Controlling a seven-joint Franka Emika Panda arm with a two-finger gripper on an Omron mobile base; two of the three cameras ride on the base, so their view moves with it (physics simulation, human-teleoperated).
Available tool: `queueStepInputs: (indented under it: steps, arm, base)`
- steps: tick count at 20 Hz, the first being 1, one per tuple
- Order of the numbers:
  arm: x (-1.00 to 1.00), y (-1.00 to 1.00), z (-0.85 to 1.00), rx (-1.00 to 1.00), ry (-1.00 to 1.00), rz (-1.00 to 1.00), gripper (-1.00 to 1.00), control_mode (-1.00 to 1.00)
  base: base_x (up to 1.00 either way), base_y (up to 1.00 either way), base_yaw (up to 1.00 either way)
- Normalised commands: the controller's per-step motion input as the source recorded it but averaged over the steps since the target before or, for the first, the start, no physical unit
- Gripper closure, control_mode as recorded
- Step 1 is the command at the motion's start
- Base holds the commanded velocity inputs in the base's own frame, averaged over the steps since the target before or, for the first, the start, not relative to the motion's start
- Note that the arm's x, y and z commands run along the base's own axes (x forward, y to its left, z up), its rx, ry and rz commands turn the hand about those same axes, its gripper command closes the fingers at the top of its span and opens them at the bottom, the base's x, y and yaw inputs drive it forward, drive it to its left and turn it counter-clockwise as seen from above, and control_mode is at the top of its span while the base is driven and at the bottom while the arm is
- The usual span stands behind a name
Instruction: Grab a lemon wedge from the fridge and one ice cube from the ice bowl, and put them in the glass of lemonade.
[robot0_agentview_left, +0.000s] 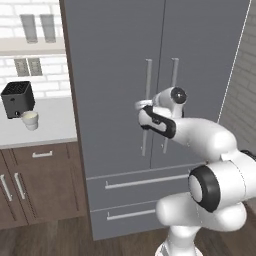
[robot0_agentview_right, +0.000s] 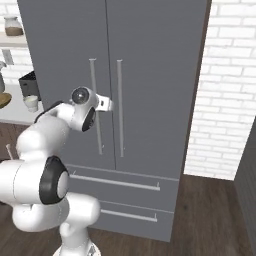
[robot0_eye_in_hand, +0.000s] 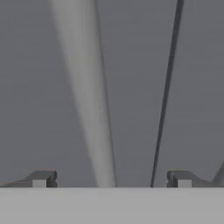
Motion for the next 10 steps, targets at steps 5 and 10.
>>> queueStepInputs:
  steps: [5, 10]
  arm:
    - [0.69, 0.16, -0.09, 0.0, -0.14, -0.03, -1.0, -1.0]
    - [0.77, 0.21, -0.16, 0.0, -0.06, -0.05, -1.0, -1.0]
  base:
    - [0.0, 0.0, 0.0]
    - [0.0, 0.0, 0.0]
